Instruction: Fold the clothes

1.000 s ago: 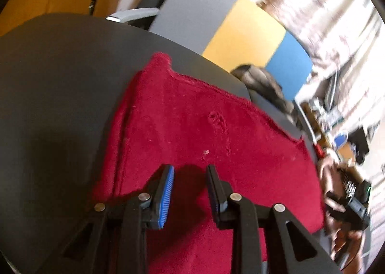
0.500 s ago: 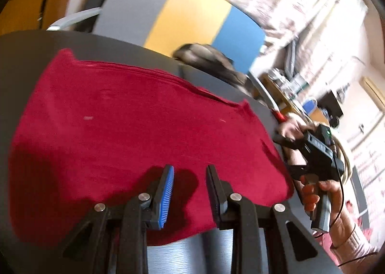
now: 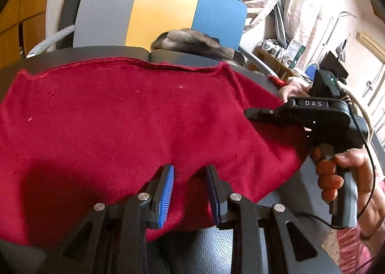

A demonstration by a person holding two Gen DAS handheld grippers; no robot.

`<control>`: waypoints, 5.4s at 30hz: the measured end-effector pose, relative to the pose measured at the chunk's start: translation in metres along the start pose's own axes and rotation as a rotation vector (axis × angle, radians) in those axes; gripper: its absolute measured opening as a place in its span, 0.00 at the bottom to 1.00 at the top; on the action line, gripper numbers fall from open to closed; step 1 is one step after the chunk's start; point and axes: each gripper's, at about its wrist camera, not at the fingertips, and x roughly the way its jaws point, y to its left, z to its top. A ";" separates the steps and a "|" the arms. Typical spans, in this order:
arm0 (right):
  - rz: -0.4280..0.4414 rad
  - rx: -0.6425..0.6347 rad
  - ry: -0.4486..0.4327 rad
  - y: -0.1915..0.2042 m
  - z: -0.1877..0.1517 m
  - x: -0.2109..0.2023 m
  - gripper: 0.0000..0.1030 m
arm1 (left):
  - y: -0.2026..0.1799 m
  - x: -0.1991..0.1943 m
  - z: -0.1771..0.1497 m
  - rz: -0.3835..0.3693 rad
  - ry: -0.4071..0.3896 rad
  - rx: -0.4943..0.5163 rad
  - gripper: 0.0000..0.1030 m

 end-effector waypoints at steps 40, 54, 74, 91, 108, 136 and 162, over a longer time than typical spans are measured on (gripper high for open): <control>-0.217 -0.652 0.051 0.237 -0.070 0.065 0.19 | 0.117 -0.045 -0.041 -0.072 0.019 -0.255 0.27; -0.013 -0.667 -0.061 0.224 -0.103 0.035 0.54 | 0.143 -0.100 -0.084 -0.277 -0.123 -0.485 0.27; -0.065 -0.646 -0.089 0.176 -0.103 0.021 0.35 | 0.141 -0.098 -0.058 -0.544 -0.163 -0.764 0.37; -0.067 -1.072 -0.108 0.197 -0.158 0.046 0.35 | 0.119 -0.076 0.006 -0.338 0.133 -0.621 0.44; 0.320 -0.185 0.031 0.077 -0.114 -0.014 0.65 | 0.129 -0.063 -0.015 -0.374 0.048 -0.711 0.25; -0.022 -0.270 -0.080 0.059 -0.101 -0.041 0.30 | 0.121 -0.050 -0.079 -0.521 -0.072 -0.688 0.24; -0.364 -1.047 0.101 0.182 -0.076 0.090 0.32 | 0.111 -0.022 0.014 0.035 0.015 -0.233 0.02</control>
